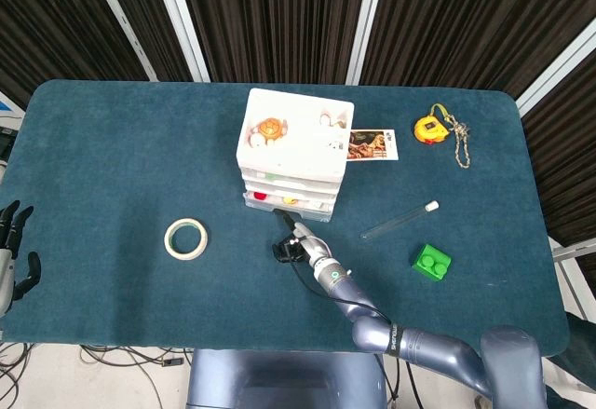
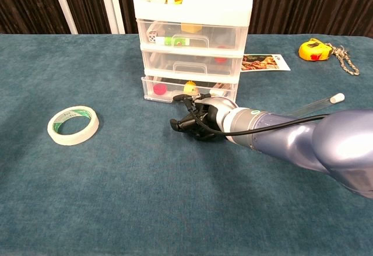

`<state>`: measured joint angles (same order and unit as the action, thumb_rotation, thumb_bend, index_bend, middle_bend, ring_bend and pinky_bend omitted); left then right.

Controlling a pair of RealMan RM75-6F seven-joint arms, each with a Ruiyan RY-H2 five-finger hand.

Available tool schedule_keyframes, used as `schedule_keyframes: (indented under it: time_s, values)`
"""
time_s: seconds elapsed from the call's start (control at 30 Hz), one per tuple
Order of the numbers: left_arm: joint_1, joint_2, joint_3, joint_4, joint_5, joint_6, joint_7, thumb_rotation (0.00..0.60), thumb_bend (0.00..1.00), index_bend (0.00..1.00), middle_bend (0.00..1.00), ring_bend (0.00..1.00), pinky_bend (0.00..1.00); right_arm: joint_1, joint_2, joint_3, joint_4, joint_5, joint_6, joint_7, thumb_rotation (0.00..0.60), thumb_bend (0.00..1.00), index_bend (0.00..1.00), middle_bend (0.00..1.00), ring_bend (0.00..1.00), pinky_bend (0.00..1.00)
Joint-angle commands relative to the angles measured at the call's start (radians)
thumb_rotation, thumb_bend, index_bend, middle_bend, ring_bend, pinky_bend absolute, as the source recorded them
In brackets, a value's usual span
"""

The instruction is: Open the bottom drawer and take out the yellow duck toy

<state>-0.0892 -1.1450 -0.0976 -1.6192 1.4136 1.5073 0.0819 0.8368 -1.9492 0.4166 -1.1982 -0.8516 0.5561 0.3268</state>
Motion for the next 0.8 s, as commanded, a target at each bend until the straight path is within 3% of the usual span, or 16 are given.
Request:
schedule_keyframes:
  time_s: [0.03,0.3,0.6,0.8]
  values:
    - [-0.001,0.001,0.0,-0.002,0.0,-0.001,0.002,0.6,0.61,0.06,0.0,0.0,0.0,-0.003,0.01,-0.009,-0.014,-0.002,0.003,-0.007,0.6,0.59,0.14,0.89,0.86,0.92]
    - [0.0,0.002,0.0,-0.004,-0.001,-0.001,0.003,0.6,0.61,0.06,0.0,0.0,0.0,-0.001,0.045,-0.045,-0.066,0.075,0.045,-0.088,0.6,0.59,0.14,0.89,0.86,0.92]
    - [-0.001,0.003,0.002,-0.005,0.002,-0.002,0.001,0.6,0.61,0.06,0.0,0.0,0.0,-0.023,0.158,-0.064,-0.271,0.091,0.145,-0.183,0.6,0.59,0.12,0.89,0.86,0.92]
    - [-0.001,0.004,0.002,-0.006,0.002,-0.005,0.002,0.6,0.61,0.06,0.0,0.0,0.0,-0.002,0.216,-0.079,-0.354,0.113,0.237,-0.309,0.6,0.59,0.07,0.89,0.86,0.92]
